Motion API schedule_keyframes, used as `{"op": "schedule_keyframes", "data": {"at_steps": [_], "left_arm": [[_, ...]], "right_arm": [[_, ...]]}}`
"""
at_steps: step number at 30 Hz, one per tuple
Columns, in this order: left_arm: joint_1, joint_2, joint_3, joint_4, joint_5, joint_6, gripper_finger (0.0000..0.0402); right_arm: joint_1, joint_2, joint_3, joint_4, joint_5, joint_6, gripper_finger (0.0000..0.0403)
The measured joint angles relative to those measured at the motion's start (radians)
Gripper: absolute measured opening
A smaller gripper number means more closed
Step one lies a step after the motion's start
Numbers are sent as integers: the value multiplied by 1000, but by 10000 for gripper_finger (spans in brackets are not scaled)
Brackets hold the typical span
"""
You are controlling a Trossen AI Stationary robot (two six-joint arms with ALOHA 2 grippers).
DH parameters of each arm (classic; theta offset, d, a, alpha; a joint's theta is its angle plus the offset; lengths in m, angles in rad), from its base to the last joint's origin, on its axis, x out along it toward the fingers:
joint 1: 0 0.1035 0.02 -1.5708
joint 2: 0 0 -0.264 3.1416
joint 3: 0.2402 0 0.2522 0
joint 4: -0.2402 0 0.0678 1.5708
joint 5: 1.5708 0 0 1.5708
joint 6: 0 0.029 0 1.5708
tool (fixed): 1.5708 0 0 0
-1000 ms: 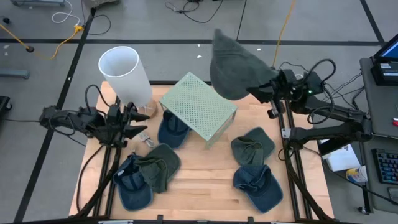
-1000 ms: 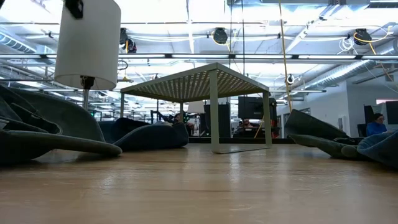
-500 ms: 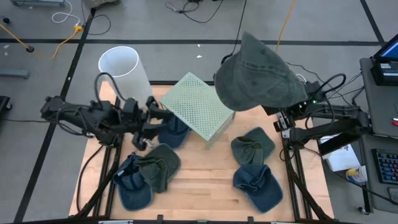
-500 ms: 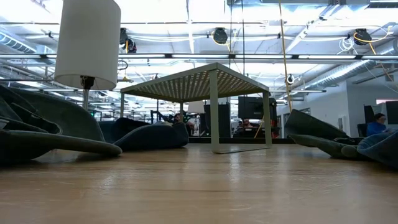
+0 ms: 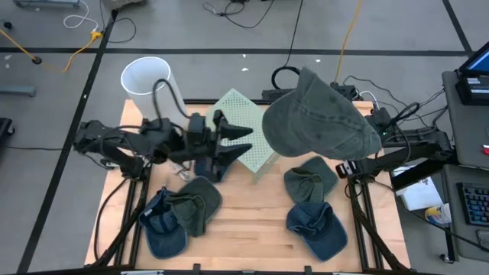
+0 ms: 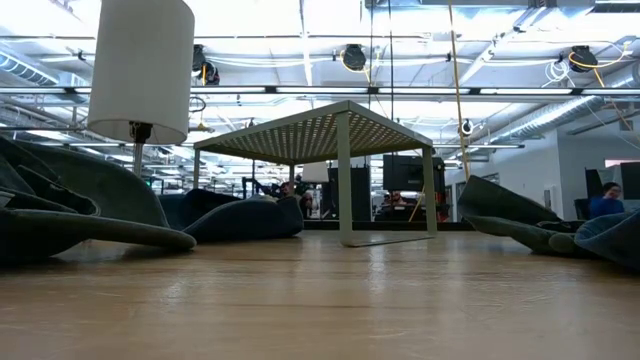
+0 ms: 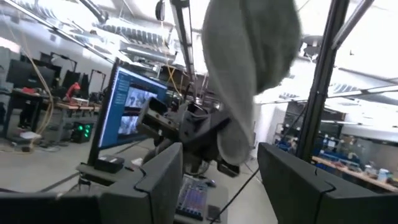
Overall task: Pick & Place hat
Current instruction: Put the top black cap on the shelf
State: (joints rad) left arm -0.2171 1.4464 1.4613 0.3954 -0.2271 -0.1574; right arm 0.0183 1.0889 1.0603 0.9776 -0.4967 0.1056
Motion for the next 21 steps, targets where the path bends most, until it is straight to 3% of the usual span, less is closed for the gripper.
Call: {"op": "schedule_keyframes", "data": {"at_steps": [8,21], "left_arm": [[20,106,68,8,52,-64,214],[14,124,68,86,88,-82,214]], "right_arm": [[0,0,1,-44,-1,-33,3],[0,38,1,-97,58,-100,3]]}}
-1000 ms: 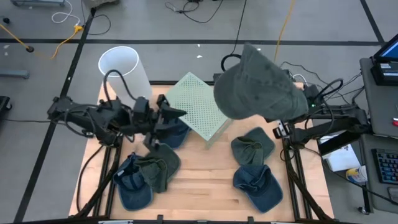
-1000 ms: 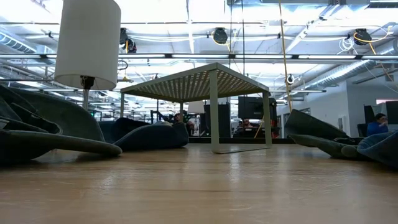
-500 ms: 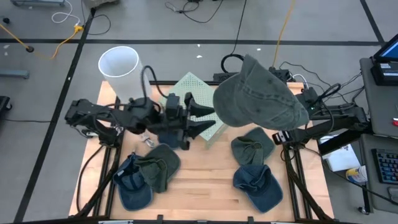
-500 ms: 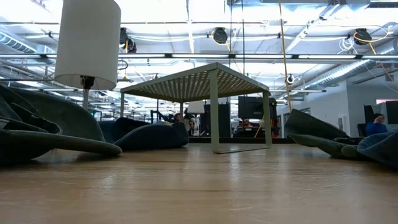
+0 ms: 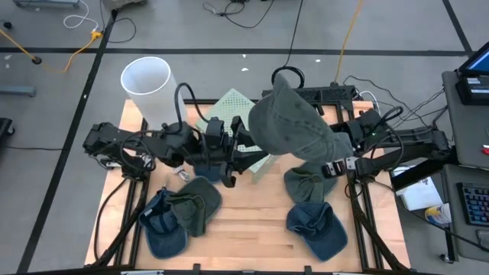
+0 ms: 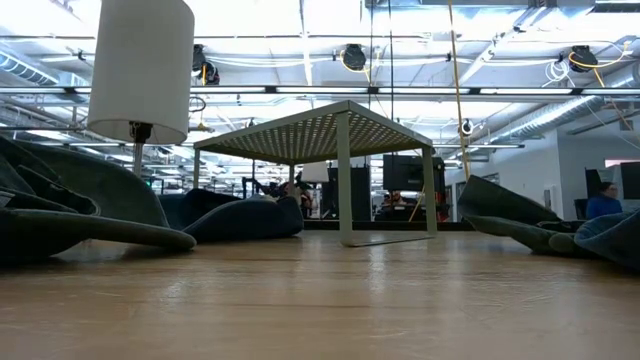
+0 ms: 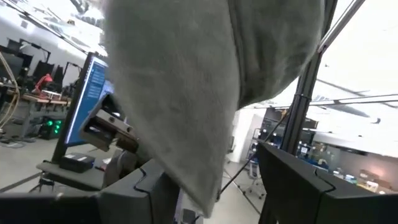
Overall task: Pick & Place hat
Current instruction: Put the top black cap on the shelf
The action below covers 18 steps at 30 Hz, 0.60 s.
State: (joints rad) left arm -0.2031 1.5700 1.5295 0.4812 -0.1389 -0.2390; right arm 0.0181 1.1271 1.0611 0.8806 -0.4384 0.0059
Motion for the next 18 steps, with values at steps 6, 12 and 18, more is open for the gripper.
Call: {"op": "schedule_keyframes", "data": {"at_steps": [6,12,18], "left_arm": [[0,0,0,2,32,-61,174],[1,0,0,21,37,-131,79],[8,-1,0,30,82,-133,14]], "right_arm": [[0,7,0,-1,44,-18,6],[1,7,0,-2,87,-4,14],[0,2,0,-33,94,137,18]]}}
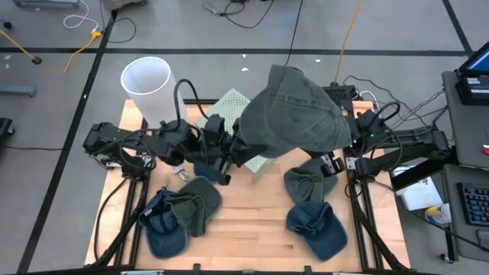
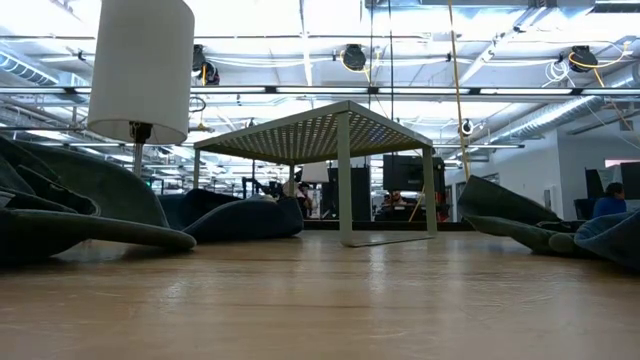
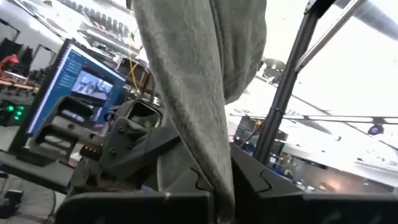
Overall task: Pick & Place hat
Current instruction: Put the top black cap on the shelf
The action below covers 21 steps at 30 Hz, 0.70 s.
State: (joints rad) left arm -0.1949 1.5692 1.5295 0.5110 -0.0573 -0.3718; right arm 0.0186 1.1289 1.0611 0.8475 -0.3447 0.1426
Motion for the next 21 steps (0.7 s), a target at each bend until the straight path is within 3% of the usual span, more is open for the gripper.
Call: {"op": "schedule_keyframes", "data": {"at_steps": [6,14,21], "left_arm": [[-1,-24,-1,-35,31,32,8],[-6,-168,1,-292,11,75,7],[-11,-304,0,-670,-64,82,7]], "right_arm": [[-1,-47,0,-138,-9,85,51],[32,-209,0,-453,-71,189,143],[35,-314,0,-629,108,368,178]]}}
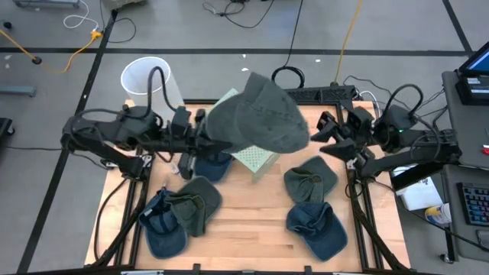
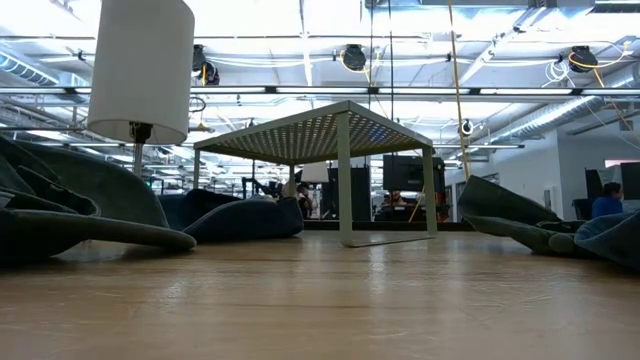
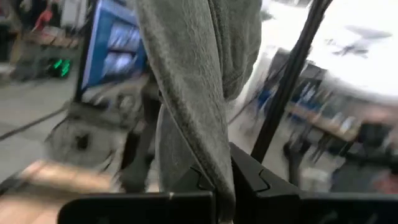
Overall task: Pick & Place hat
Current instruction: Put the top black cap on the shelf
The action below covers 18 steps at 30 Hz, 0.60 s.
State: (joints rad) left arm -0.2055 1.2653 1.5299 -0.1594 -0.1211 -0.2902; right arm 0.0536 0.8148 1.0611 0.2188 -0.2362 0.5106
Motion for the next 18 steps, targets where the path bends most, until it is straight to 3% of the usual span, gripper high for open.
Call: {"op": "schedule_keyframes", "data": {"at_steps": [9,18], "left_arm": [[-4,-128,0,-375,-71,12,7],[-4,-227,0,-526,-105,68,7]], "right_arm": [[0,10,0,-44,212,15,180],[0,203,91,-44,308,-45,180]]}}
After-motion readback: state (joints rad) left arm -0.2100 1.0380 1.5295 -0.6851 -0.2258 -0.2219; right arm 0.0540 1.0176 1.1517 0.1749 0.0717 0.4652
